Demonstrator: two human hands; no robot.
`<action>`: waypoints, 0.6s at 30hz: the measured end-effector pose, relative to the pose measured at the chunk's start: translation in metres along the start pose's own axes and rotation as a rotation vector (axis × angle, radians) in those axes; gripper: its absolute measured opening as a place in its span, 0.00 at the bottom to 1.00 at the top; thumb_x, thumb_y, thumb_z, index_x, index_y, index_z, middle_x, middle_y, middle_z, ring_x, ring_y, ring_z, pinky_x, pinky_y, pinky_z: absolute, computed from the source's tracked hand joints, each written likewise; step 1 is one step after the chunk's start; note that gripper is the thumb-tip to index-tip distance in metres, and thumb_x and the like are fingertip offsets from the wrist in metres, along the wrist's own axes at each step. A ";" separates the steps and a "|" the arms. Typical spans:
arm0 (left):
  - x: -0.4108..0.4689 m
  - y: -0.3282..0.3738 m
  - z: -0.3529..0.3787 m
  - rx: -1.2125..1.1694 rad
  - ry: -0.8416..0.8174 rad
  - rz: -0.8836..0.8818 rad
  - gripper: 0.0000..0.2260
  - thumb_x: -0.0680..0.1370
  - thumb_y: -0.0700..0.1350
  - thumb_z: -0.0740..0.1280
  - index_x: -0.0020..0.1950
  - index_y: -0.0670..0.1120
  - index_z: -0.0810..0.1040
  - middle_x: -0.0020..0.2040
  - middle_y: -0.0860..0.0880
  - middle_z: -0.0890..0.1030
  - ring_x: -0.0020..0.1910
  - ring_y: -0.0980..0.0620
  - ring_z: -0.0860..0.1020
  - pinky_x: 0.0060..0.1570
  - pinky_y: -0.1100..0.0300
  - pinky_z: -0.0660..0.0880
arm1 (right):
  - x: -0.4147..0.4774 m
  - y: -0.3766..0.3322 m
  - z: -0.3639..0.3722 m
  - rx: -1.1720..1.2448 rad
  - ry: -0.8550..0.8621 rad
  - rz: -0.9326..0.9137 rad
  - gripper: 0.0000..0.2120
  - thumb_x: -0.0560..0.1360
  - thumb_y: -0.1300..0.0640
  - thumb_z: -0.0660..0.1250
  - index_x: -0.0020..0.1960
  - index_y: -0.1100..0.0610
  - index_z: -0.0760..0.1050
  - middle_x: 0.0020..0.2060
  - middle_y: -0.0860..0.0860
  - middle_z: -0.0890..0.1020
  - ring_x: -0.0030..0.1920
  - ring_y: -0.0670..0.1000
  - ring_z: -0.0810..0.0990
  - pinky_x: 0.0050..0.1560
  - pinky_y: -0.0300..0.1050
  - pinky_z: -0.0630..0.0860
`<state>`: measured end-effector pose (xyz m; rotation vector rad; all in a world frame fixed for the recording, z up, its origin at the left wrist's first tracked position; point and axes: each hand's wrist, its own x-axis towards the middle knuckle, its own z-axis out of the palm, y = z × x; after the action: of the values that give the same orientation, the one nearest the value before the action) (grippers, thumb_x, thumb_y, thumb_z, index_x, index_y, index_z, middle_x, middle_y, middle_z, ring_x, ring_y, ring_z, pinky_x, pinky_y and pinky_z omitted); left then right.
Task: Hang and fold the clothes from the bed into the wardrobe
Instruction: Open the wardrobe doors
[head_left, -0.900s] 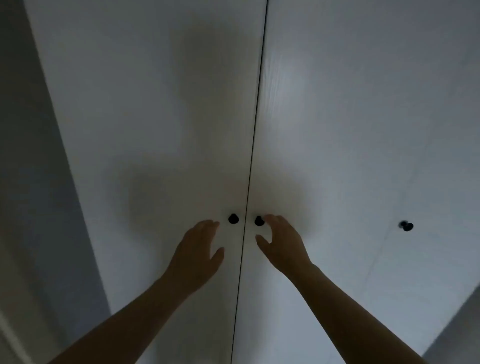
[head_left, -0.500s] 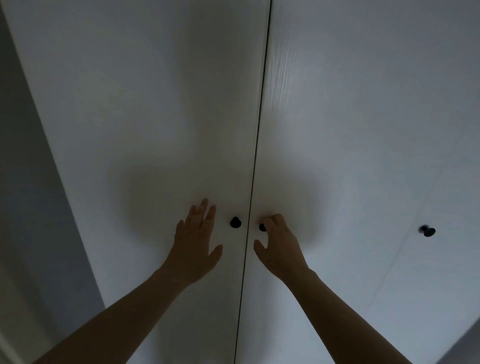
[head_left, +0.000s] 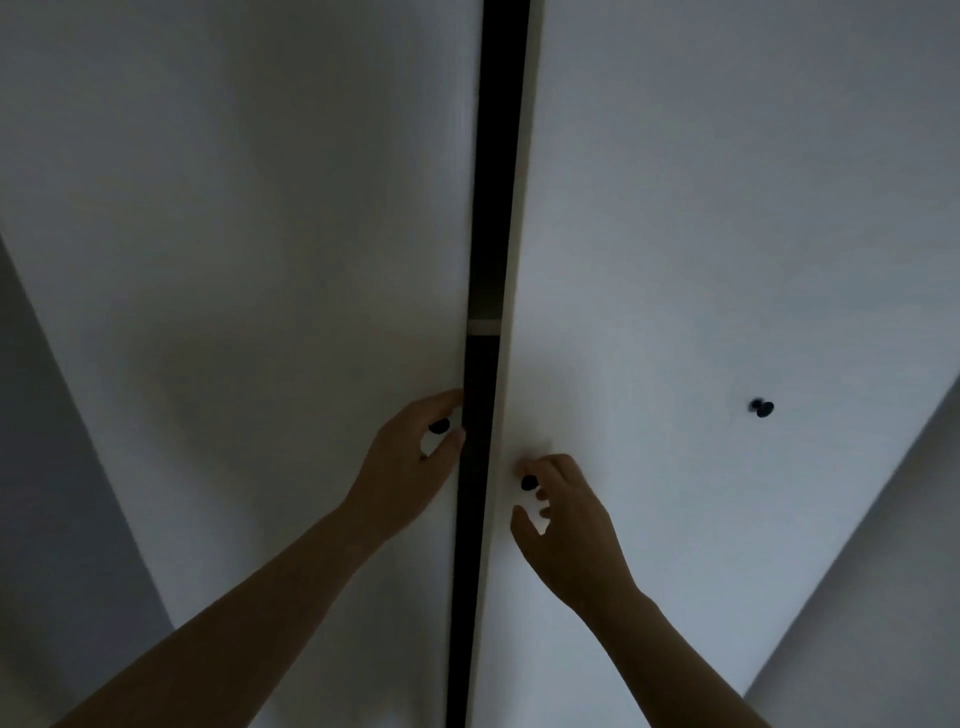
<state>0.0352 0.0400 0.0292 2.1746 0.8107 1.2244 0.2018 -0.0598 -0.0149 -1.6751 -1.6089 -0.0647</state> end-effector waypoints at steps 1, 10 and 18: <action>0.003 0.010 0.001 -0.057 -0.014 0.023 0.16 0.80 0.41 0.63 0.68 0.50 0.72 0.65 0.56 0.74 0.60 0.70 0.72 0.61 0.73 0.68 | -0.005 0.000 -0.002 0.001 0.006 0.006 0.14 0.74 0.57 0.70 0.59 0.54 0.75 0.53 0.44 0.74 0.47 0.43 0.76 0.49 0.35 0.76; -0.010 0.059 0.010 -0.267 -0.213 0.156 0.14 0.81 0.37 0.58 0.64 0.49 0.74 0.60 0.53 0.79 0.59 0.62 0.76 0.59 0.70 0.72 | -0.047 -0.009 -0.022 -0.058 0.140 0.163 0.15 0.71 0.46 0.73 0.53 0.49 0.75 0.48 0.42 0.74 0.46 0.43 0.75 0.48 0.36 0.76; -0.028 0.078 0.021 -0.280 -0.316 0.210 0.16 0.80 0.35 0.59 0.66 0.46 0.74 0.62 0.52 0.78 0.62 0.59 0.75 0.63 0.64 0.72 | -0.067 -0.016 -0.027 -0.034 0.272 0.380 0.17 0.69 0.47 0.75 0.47 0.51 0.68 0.43 0.45 0.74 0.39 0.43 0.74 0.37 0.29 0.69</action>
<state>0.0615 -0.0365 0.0562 2.1790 0.2686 0.9829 0.1877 -0.1322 -0.0251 -1.8811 -1.0785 -0.1226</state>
